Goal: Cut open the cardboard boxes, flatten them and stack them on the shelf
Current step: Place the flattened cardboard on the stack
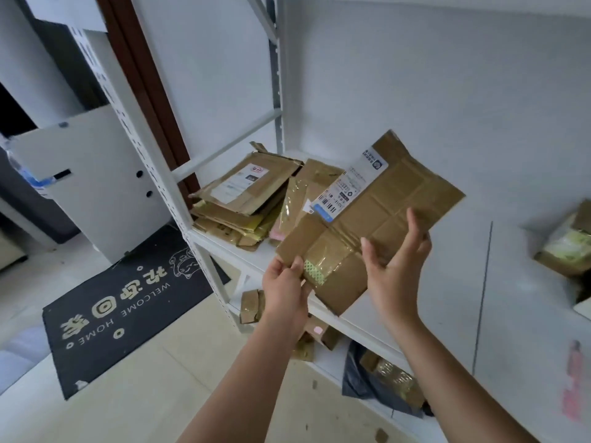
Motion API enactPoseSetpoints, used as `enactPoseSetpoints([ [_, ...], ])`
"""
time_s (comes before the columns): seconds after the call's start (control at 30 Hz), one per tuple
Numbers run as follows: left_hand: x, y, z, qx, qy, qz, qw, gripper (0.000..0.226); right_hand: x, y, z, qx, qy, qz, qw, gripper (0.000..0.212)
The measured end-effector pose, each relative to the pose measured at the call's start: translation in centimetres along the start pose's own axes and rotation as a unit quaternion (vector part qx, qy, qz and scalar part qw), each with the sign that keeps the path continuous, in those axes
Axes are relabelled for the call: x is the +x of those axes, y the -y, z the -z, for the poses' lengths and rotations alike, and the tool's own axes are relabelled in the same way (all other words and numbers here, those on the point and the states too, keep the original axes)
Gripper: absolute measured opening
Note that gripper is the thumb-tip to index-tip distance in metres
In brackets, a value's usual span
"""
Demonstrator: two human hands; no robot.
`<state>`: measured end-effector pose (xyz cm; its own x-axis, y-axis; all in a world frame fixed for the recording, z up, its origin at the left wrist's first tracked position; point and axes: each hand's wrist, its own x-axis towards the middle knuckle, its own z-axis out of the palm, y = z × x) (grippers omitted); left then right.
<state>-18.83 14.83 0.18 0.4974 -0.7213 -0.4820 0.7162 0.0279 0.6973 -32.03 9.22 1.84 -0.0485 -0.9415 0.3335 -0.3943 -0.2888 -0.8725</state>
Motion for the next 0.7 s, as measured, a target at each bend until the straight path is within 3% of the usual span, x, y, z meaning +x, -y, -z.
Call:
enactPoseSetpoints([
  [0.13, 3.8, -7.7, 5.7, 0.030, -0.061, -0.019, 0.998, 0.012, -0.1, 4.2, -9.2, -0.004, 0.064, -0.002, 0.998, 0.074],
  [0.23, 6.1, -11.1, 7.5, 0.057, -0.066, -0.017, 0.996, 0.011, 1.0, 5.8, -13.2, 0.014, 0.083, -0.024, 0.996, 0.072],
  [0.3, 7.5, -12.0, 7.2, 0.081, -0.056, -0.025, 0.995, 0.029, 2.4, 5.7, -14.1, -0.010, 0.062, 0.002, 0.998, 0.071],
  [0.43, 10.1, -11.3, 4.3, 0.131, 0.012, -0.034, 0.991, 0.051, 6.5, 4.0, -13.6, -0.084, 0.052, 0.000, 0.995, 0.069],
  [0.57, 12.3, -9.1, 0.9, 0.214, 0.071, -0.033, 0.974, 0.045, 10.6, 0.4, -11.8, -0.143, 0.026, -0.030, 0.989, 0.067],
  [0.7, 15.0, -6.1, -0.2, 0.361, 0.087, -0.039, 0.928, 0.047, 12.5, -4.2, -12.2, -0.202, 0.105, -0.134, 0.964, 0.068],
])
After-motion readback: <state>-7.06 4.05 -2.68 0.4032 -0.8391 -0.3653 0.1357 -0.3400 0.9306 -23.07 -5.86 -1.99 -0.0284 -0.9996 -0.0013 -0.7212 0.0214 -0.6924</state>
